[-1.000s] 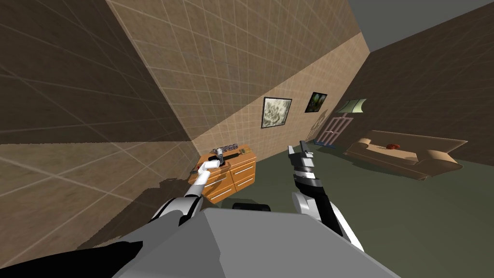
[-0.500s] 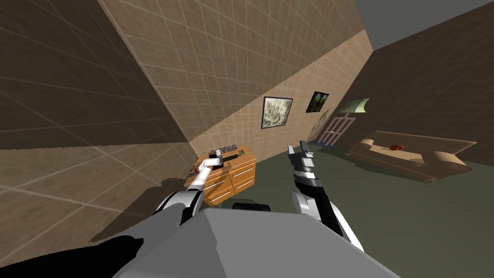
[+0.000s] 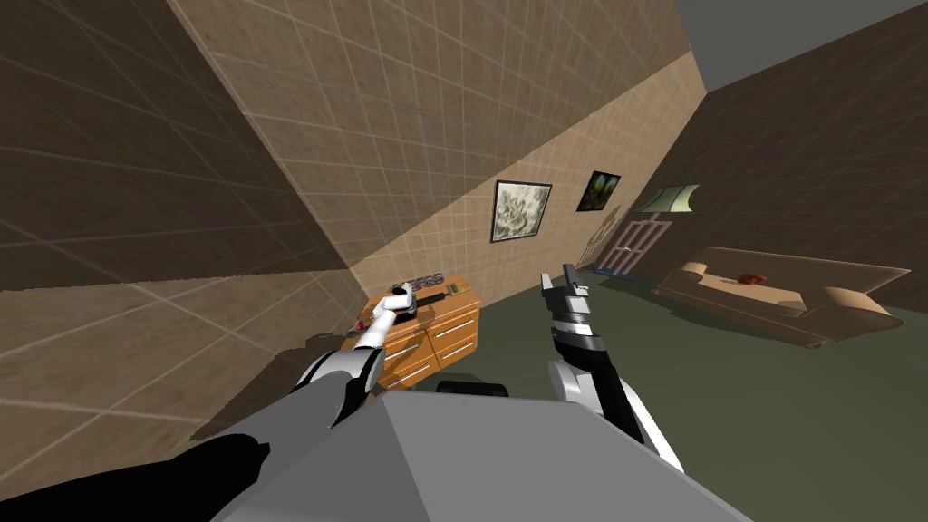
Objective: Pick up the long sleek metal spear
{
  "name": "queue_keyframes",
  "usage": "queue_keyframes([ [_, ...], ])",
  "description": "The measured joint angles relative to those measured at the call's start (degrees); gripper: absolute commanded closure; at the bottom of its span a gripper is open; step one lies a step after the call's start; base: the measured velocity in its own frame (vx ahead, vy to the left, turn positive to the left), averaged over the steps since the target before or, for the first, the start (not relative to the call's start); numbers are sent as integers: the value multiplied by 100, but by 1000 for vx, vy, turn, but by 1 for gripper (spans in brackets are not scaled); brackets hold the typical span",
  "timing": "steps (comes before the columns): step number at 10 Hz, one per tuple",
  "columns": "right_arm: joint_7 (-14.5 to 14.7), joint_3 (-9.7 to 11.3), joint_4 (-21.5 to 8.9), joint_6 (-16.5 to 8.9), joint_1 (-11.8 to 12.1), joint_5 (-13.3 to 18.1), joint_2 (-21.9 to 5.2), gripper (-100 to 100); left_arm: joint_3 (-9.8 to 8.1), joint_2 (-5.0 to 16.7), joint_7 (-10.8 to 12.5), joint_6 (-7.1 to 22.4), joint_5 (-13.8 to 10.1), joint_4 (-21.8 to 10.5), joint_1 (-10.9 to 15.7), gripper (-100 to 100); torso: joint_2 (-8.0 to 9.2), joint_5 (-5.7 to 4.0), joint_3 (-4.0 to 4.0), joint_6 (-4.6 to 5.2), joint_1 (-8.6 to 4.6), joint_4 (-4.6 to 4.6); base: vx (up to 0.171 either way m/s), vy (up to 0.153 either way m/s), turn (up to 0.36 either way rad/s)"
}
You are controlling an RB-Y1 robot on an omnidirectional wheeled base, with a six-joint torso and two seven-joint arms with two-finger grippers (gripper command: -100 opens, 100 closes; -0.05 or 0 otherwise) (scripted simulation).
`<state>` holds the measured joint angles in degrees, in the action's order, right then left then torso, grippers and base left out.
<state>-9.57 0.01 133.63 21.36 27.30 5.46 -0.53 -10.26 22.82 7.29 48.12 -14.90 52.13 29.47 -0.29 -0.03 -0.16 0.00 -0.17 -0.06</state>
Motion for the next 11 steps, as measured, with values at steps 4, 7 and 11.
queue_keyframes([
  [4, 0, 0, 0, 0, 0, 0, 0, 0, -114, 138, 37, 569, 15, -573, 395, -100, -5, 2, -3, 0, 8, -1, 87, -25, 4],
  [7, 0, 0, 0, 0, 0, 0, 0, 0, -199, 249, 68, 975, 38, -1053, 700, -100, -8, -1, -5, 0, -4, -2, 92, -42, 4],
  [11, 0, 0, 0, 0, -1, 0, 0, 0, -238, 308, 99, 1191, 53, -1216, 806, -100, 23, 3, 12, -1, 14, 4, 43, -19, 34],
])
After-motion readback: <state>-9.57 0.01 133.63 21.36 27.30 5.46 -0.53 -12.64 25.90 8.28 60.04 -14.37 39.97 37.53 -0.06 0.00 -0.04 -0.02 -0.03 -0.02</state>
